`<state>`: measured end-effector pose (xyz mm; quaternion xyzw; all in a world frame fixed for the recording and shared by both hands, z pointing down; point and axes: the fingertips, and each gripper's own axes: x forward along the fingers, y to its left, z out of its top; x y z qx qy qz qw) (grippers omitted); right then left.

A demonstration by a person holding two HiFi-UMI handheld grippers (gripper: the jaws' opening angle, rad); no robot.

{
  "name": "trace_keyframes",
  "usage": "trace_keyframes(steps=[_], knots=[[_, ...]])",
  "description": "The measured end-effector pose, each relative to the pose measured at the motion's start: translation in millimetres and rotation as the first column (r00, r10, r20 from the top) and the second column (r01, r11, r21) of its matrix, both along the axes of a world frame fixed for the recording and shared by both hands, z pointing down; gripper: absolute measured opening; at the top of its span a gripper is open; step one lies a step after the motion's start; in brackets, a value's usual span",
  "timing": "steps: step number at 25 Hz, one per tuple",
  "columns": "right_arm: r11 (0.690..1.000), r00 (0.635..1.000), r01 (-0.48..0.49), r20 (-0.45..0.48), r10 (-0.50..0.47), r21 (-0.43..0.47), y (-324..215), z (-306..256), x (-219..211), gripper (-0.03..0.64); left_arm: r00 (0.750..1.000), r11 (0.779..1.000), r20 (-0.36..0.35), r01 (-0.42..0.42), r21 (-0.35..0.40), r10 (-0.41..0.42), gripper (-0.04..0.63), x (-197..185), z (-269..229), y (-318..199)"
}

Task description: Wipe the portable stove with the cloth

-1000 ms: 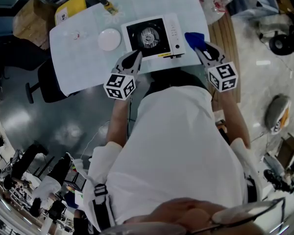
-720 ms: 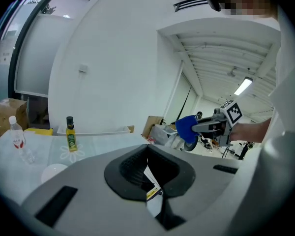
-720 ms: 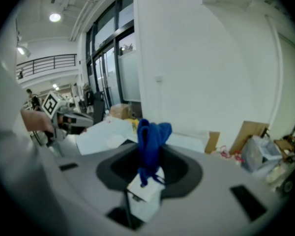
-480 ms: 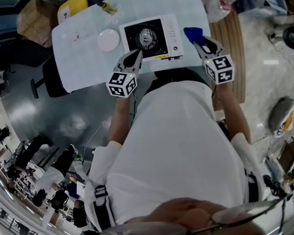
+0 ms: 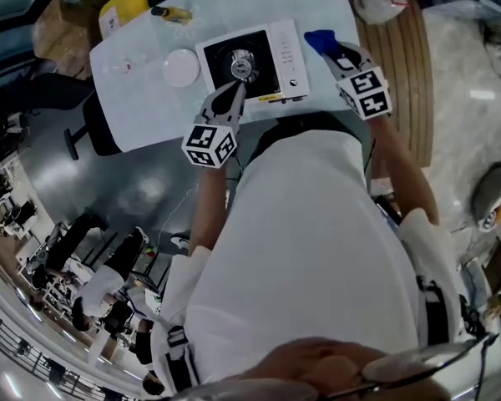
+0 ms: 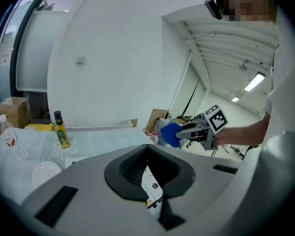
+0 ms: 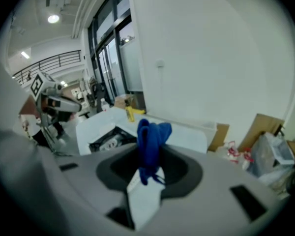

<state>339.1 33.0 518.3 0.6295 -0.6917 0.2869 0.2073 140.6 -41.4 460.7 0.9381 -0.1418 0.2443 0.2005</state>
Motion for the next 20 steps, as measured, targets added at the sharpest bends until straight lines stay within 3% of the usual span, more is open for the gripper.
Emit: trace_keyframes(steps=[11, 20], knots=[[0.995, 0.999, 0.043, 0.01, -0.042, -0.091, -38, 77, 31, 0.132, 0.999, 0.999, 0.049, -0.01, -0.035, 0.012, 0.031, 20, 9, 3], [0.973, 0.991, 0.132, -0.008, -0.136, -0.189, -72, 141, 37, 0.132, 0.995, 0.996, 0.095, -0.022, -0.09, 0.03, 0.031, 40, 25, 9]])
